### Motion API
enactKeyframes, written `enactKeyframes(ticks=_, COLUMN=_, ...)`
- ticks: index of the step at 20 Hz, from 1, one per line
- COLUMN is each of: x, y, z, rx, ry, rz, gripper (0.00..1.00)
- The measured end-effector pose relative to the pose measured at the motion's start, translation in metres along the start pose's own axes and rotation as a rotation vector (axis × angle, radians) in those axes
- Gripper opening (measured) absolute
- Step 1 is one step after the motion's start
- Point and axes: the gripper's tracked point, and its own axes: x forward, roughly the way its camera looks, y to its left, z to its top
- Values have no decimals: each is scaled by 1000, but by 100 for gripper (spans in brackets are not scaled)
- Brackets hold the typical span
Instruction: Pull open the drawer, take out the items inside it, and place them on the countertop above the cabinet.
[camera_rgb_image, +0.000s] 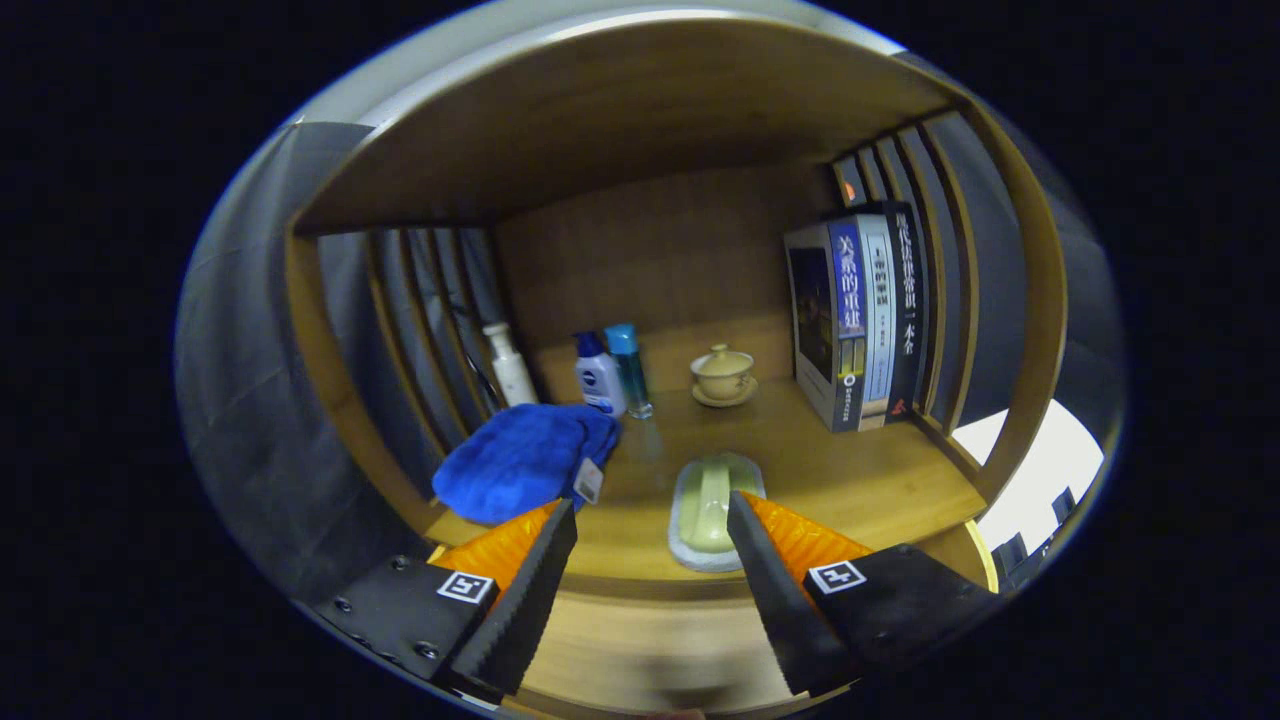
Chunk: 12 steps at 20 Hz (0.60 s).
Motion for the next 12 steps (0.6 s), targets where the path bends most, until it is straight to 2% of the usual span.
enactKeyframes(ticks=4, x=-58, y=24, z=-11, rx=-30, ry=-109, rz=12, gripper=98)
enactKeyframes(ticks=7, x=-90, y=34, z=-40, rx=-3, ry=-176, rz=8, gripper=98)
enactKeyframes(ticks=12, x=-118, y=15, z=-81, rx=-44, ry=-230, rz=-101, gripper=98)
